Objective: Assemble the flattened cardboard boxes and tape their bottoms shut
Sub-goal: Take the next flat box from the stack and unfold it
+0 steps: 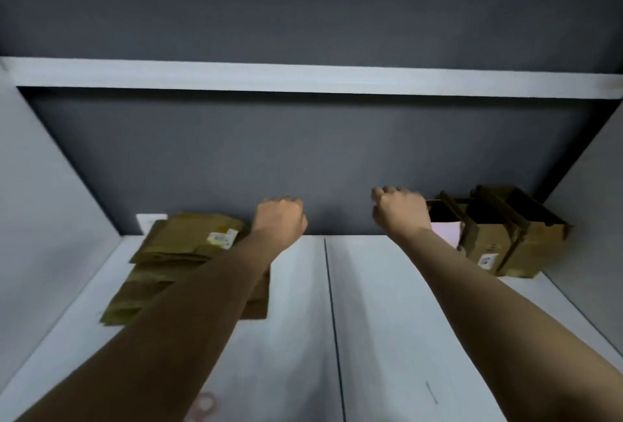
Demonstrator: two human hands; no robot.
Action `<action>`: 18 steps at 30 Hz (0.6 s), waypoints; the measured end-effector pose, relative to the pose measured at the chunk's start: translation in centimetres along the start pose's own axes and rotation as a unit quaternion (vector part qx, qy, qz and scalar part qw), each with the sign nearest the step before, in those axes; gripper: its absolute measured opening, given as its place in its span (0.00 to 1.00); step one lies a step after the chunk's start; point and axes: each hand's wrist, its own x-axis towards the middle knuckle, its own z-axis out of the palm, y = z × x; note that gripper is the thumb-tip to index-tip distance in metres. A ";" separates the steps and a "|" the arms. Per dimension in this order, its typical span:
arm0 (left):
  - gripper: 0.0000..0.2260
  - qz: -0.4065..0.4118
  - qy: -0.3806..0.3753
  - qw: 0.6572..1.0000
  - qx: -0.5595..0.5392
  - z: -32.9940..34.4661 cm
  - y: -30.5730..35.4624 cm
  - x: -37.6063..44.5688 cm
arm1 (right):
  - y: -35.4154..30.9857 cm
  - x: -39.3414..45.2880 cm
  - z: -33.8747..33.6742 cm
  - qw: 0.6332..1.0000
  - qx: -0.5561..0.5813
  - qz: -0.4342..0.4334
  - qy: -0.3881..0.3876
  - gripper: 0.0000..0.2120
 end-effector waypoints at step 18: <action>0.31 -0.235 -0.129 0.950 -0.159 14.9 -25.8 -8.2 | -28.6 4.8 11.4 0.920 0.282 -0.031 -0.270 0.27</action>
